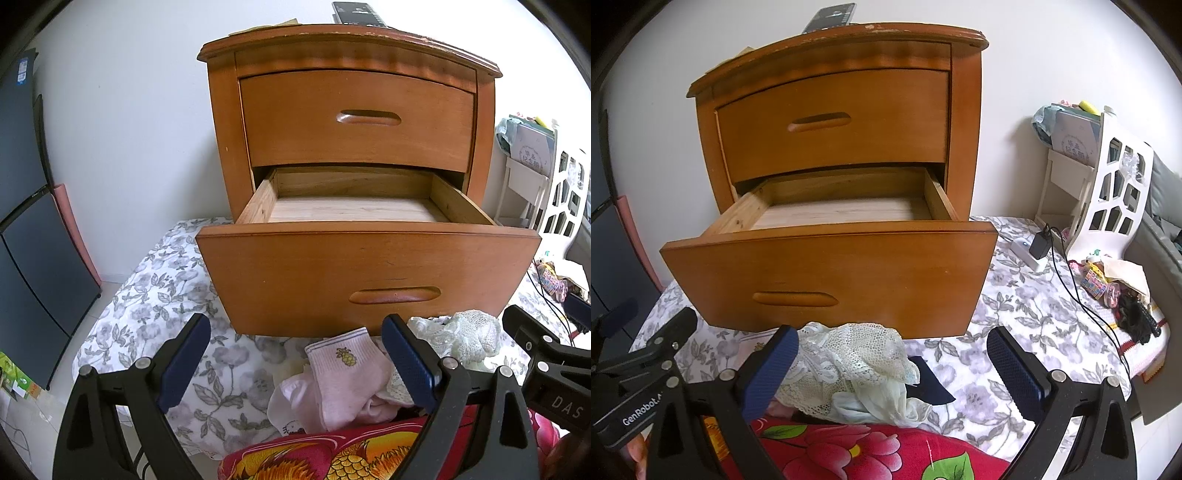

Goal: Take underwear out of drawer

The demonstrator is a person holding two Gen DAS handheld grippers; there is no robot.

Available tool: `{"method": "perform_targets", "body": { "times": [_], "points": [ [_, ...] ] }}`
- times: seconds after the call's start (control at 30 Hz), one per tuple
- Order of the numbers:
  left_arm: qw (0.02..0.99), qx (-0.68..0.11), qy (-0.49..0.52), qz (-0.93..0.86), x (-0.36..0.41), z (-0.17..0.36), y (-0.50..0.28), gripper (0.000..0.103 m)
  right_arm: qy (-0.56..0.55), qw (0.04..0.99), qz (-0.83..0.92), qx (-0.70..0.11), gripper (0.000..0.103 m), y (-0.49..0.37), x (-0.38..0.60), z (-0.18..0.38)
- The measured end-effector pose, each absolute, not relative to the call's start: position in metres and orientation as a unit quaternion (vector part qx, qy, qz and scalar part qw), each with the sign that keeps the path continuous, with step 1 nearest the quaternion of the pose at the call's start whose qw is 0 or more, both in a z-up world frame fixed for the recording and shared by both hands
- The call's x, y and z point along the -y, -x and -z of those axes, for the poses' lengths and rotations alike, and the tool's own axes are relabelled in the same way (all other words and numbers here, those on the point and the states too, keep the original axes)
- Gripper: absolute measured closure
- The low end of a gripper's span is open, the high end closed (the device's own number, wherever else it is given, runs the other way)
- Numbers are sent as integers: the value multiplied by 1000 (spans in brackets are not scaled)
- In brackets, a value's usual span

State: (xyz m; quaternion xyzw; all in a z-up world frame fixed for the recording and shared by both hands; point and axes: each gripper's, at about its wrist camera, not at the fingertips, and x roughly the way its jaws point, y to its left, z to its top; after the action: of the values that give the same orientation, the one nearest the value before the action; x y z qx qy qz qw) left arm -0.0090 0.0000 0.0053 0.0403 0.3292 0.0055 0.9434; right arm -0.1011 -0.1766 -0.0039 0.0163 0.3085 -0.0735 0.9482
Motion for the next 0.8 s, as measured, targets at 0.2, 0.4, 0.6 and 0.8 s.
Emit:
{"method": "perform_targets", "body": {
  "times": [0.2,0.4,0.6,0.8],
  "points": [
    [943,-331,-39,-5,0,-5,9,9,-16,948,73,-309,0,101,177,4],
    [942,-332,-38,-6,0,-4,9,9,-17,948,74,-309,0,101,178,4],
    [942,-332,-38,-7,0,-4,9,9,-18,948,75,-310,0,101,178,5],
    [942,-333,-38,-6,0,-4,9,9,-18,948,74,-310,0,101,178,5]
  ]
}}
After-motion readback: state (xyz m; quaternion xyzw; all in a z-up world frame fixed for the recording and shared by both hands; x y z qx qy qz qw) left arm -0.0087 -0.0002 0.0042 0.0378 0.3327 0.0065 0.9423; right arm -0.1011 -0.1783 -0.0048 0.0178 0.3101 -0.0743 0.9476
